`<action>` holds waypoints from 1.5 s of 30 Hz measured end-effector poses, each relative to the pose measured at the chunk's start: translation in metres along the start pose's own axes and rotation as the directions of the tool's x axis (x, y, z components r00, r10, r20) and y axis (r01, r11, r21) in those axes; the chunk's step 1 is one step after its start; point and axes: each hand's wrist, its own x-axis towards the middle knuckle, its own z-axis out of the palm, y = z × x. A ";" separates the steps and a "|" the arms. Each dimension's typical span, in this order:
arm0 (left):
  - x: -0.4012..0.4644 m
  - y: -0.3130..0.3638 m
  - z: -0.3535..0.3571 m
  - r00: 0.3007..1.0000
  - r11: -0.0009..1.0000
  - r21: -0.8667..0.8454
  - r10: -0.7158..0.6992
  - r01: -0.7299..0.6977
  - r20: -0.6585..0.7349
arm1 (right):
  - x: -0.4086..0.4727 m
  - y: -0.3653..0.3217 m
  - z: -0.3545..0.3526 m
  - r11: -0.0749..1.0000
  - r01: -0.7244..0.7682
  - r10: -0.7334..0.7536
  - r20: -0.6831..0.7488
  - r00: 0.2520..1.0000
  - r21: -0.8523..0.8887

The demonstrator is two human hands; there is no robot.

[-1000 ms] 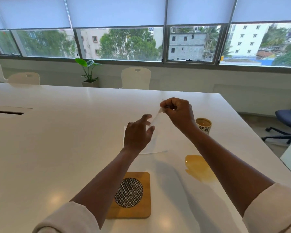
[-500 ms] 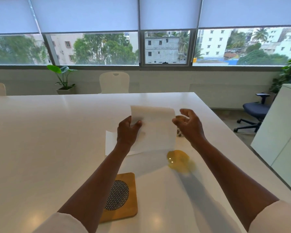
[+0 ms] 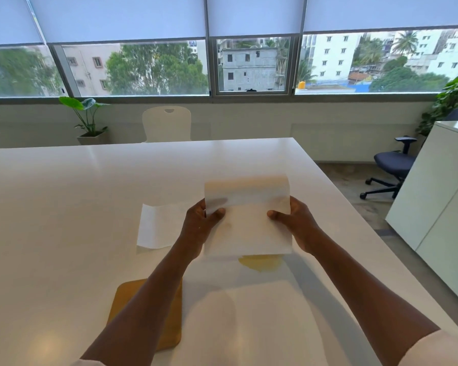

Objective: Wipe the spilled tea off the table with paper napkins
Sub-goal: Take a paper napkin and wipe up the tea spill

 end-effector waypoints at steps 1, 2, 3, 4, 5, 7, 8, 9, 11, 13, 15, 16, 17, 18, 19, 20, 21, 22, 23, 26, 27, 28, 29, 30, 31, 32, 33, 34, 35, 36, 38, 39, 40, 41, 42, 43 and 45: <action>0.001 -0.003 0.002 1.000 1.000 0.007 -0.004 0.004 0.013 | 0.002 0.002 -0.004 1.000 0.008 -0.008 0.003 1.000 -0.004; 0.001 -0.006 0.004 1.000 1.000 0.014 -0.009 0.009 0.023 | 0.003 0.002 -0.008 1.000 0.018 -0.018 0.008 1.000 -0.005; 0.002 -0.008 0.006 0.999 1.000 0.014 -0.018 0.017 0.027 | 0.005 0.003 -0.012 1.000 0.028 -0.028 0.016 0.999 0.002; 0.003 -0.010 0.008 0.999 1.000 0.011 -0.029 0.028 0.027 | 0.007 0.005 -0.016 0.999 0.039 -0.039 0.023 0.999 0.019; 0.004 -0.011 0.011 0.999 0.999 0.005 -0.040 0.040 0.024 | 0.008 0.006 -0.019 0.998 0.050 -0.051 0.029 0.998 0.036; 0.005 -0.014 0.015 0.998 0.998 -0.013 -0.061 0.062 0.022 | 0.011 0.009 -0.025 0.996 0.065 -0.067 0.026 0.997 0.063; 0.005 -0.016 0.018 0.997 0.997 -0.030 -0.073 0.073 0.025 | 0.012 0.011 -0.028 0.995 0.066 -0.068 0.020 0.997 0.075; 0.005 -0.018 0.020 0.996 0.995 -0.050 -0.083 0.084 0.027 | 0.014 0.013 -0.031 0.995 0.062 -0.064 0.017 0.998 0.082; 0.005 -0.022 0.024 0.995 0.992 -0.076 -0.095 0.096 0.020 | 0.017 0.015 -0.035 0.996 0.045 -0.046 0.014 0.999 0.074; 0.004 -0.025 0.027 0.994 0.992 -0.073 -0.106 0.105 -0.001 | 0.020 0.019 -0.037 0.998 0.024 -0.025 0.009 1.000 0.058; 0.002 -0.027 0.029 0.993 0.992 -0.061 -0.113 0.112 -0.022 | 0.021 0.021 -0.040 0.998 -0.002 0.001 0.013 1.000 0.064; 0.001 -0.028 0.030 0.993 0.991 -0.062 -0.118 0.116 -0.025 | 0.021 0.021 -0.041 0.997 -0.016 0.014 0.027 1.000 0.080; -0.001 -0.028 0.030 0.991 0.989 -0.071 -0.129 0.127 -0.020 | 0.022 0.021 -0.042 0.994 -0.033 0.028 0.054 0.998 0.104; -0.003 -0.028 0.029 0.988 0.985 -0.089 -0.152 0.151 0.000 | 0.022 0.022 -0.044 0.990 -0.059 0.047 0.091 0.995 0.130; -0.004 -0.028 0.027 0.983 0.976 -0.117 -0.180 0.184 0.040 | 0.022 0.022 -0.045 0.985 -0.087 0.069 0.127 0.990 0.146; -0.004 -0.029 0.026 0.975 0.965 -0.147 -0.204 0.216 0.089 | 0.022 0.023 -0.045 0.984 -0.103 0.082 0.146 0.986 0.145; -0.004 -0.030 0.024 0.966 0.953 -0.178 -0.224 0.244 0.127 | 0.023 0.025 -0.046 0.986 -0.103 0.083 0.150 0.985 0.132; -0.004 -0.032 0.022 0.960 0.942 -0.203 -0.240 0.267 0.146 | 0.023 0.026 -0.046 0.987 -0.102 0.083 0.151 0.985 0.124; -0.004 -0.033 0.021 0.956 0.933 -0.223 -0.254 0.283 0.150 | 0.023 0.027 -0.046 0.987 -0.106 0.087 0.151 0.985 0.123; -0.005 -0.035 0.012 0.947 0.919 -0.236 -0.291 0.316 0.139 | 0.021 0.028 -0.048 0.982 -0.154 0.136 0.152 0.979 0.113; -0.007 -0.034 0.008 0.941 0.915 -0.227 -0.310 0.334 0.135 | 0.019 0.028 -0.049 0.979 -0.176 0.158 0.156 0.975 0.107; -0.007 -0.033 0.002 0.934 0.910 -0.217 -0.332 0.353 0.129 | 0.017 0.027 -0.050 0.978 -0.186 0.169 0.160 0.972 0.098; -0.006 -0.031 -0.002 0.929 0.908 -0.198 -0.351 0.369 0.118 | 0.016 0.028 -0.051 0.979 -0.184 0.168 0.164 0.972 0.086; -0.005 -0.029 -0.005 0.925 0.914 -0.152 -0.364 0.377 0.104 | 0.014 0.028 -0.051 0.983 -0.173 0.160 0.167 0.973 0.068; -0.003 -0.026 -0.005 0.925 0.924 -0.073 -0.369 0.376 0.093 | 0.012 0.028 -0.052 0.987 -0.155 0.146 0.169 0.975 0.041; 0.000 -0.022 -0.004 0.926 0.931 0.033 -0.366 0.364 0.095 | 0.010 0.028 -0.051 0.991 -0.132 0.128 0.171 0.977 0.011; 0.001 -0.019 0.000 0.928 0.930 0.154 -0.354 0.335 0.115 | 0.008 0.028 -0.051 0.994 -0.110 0.110 0.177 0.978 -0.010; 0.002 -0.015 0.006 0.927 0.917 0.274 -0.341 0.291 0.158 | 0.007 0.027 -0.050 0.995 -0.097 0.099 0.186 0.977 -0.021; 0.002 -0.011 0.012 0.916 0.891 0.383 -0.341 0.243 0.212 | 0.006 0.027 -0.049 0.995 -0.093 0.096 0.201 0.975 -0.023; 0.002 -0.008 0.020 0.895 0.857 0.471 -0.362 0.210 0.259 | 0.005 0.026 -0.048 0.995 -0.098 0.100 0.216 0.971 -0.021; 0.003 -0.004 0.034 0.846 0.792 0.574 -0.440 0.206 0.302 | 0.005 0.022 -0.045 0.994 -0.103 0.106 0.252 0.962 -0.024; 0.003 -0.004 0.039 0.826 0.770 0.602 -0.471 0.213 0.311 | 0.004 0.020 -0.042 0.995 -0.100 0.103 0.260 0.960 -0.026; 0.003 -0.006 0.044 0.811 0.757 0.616 -0.491 0.218 0.317 | 0.004 0.016 -0.040 0.995 -0.096 0.099 0.258 0.961 -0.022; 0.004 -0.008 0.047 0.803 0.757 0.616 -0.499 0.220 0.326 | 0.004 0.014 -0.039 0.996 -0.087 0.087 0.251 0.964 -0.010; 0.004 -0.012 0.048 0.806 0.768 0.602 -0.490 0.220 0.331 | 0.004 0.012 -0.038 0.997 -0.081 0.074 0.242 0.967 0.019; 0.004 -0.015 0.049 0.819 0.785 0.578 -0.471 0.220 0.328 | 0.005 0.011 -0.038 0.996 -0.075 0.060 0.232 0.971 0.057; 0.003 -0.019 0.047 0.852 0.831 0.506 -0.424 0.230 0.309 | 0.004 0.011 -0.040 0.993 -0.049 0.029 0.180 0.983 0.105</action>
